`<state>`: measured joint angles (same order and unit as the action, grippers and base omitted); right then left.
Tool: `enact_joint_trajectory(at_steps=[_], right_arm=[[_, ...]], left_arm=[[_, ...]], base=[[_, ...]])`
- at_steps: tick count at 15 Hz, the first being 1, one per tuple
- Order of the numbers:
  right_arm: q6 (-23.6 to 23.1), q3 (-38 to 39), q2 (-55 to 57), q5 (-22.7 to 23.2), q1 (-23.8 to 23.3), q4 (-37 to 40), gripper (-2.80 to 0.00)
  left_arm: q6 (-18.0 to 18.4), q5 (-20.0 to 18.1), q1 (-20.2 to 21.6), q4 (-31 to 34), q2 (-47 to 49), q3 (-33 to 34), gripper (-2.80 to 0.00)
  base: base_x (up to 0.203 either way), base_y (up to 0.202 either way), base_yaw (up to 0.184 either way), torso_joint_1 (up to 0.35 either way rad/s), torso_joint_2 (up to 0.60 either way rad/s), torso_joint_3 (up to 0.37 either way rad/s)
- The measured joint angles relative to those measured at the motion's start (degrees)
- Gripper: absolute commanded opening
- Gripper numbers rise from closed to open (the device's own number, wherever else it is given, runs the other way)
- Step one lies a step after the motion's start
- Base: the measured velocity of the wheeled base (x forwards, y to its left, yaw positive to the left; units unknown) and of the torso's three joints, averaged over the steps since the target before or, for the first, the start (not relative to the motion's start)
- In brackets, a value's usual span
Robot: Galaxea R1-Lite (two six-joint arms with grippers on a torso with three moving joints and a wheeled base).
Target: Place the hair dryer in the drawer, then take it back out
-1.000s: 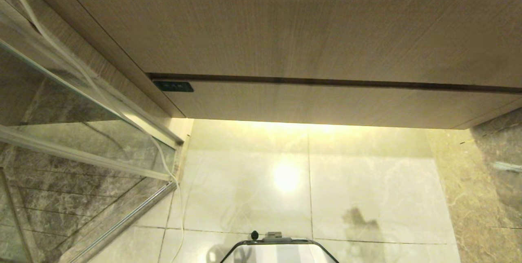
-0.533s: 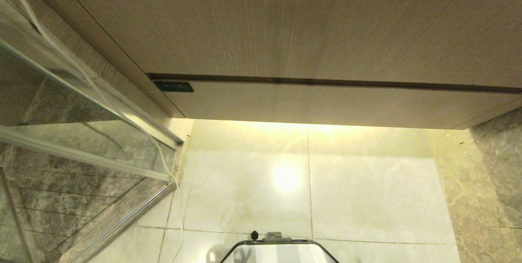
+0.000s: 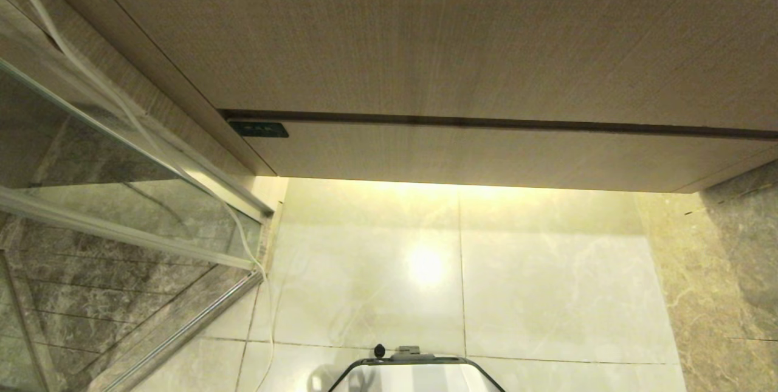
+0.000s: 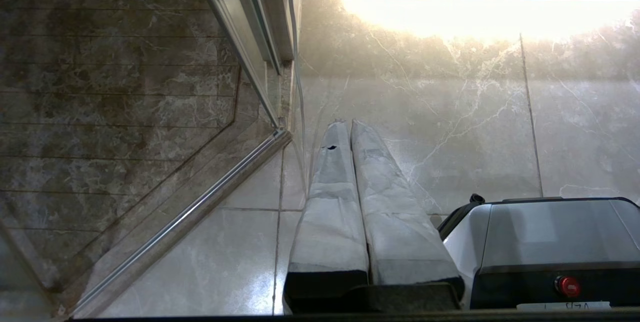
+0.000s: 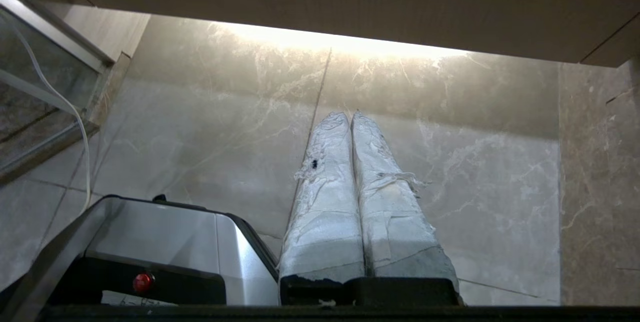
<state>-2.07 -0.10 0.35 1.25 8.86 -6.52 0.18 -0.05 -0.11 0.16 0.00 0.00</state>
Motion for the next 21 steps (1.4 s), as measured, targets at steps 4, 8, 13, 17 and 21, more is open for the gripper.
enact_joint_trajectory(at_steps=[4, 8, 13, 17, 21], right_arm=[[0.6, 0.1, -0.48, -0.08, 0.0, 0.07, -2.8], [0.6, 0.1, -0.53, -0.09, 0.0, 0.07, -2.8], [0.6, 0.1, -0.53, -0.31, 0.0, 0.08, -2.8], [0.89, 0.1, -0.53, -0.33, 0.0, 0.07, -2.8], [1.13, 0.1, -0.51, -0.43, 0.0, -0.03, -2.8]], left_arm=[[0.0, -0.02, 0.0, -0.01, 0.0, 0.0, -2.8], [0.0, 0.0, 0.0, 0.02, 0.0, 0.0, -2.8], [0.0, 0.0, 0.01, 0.01, 0.0, 0.0, -2.8], [0.0, -0.05, 0.01, 0.02, 0.0, 0.0, -2.8], [0.0, -0.02, 0.01, 0.0, 0.0, 0.0, -2.8]], base=[[0.0, 0.0, 0.0, 0.0, 0.0, 0.0], [0.0, 0.0, 0.0, 0.0, 0.0, 0.0], [0.0, 0.0, 0.0, 0.0, 0.0, 0.0], [0.0, 0.0, 0.0, 0.0, 0.0, 0.0], [0.0, 0.0, 0.0, 0.0, 0.0, 0.0]])
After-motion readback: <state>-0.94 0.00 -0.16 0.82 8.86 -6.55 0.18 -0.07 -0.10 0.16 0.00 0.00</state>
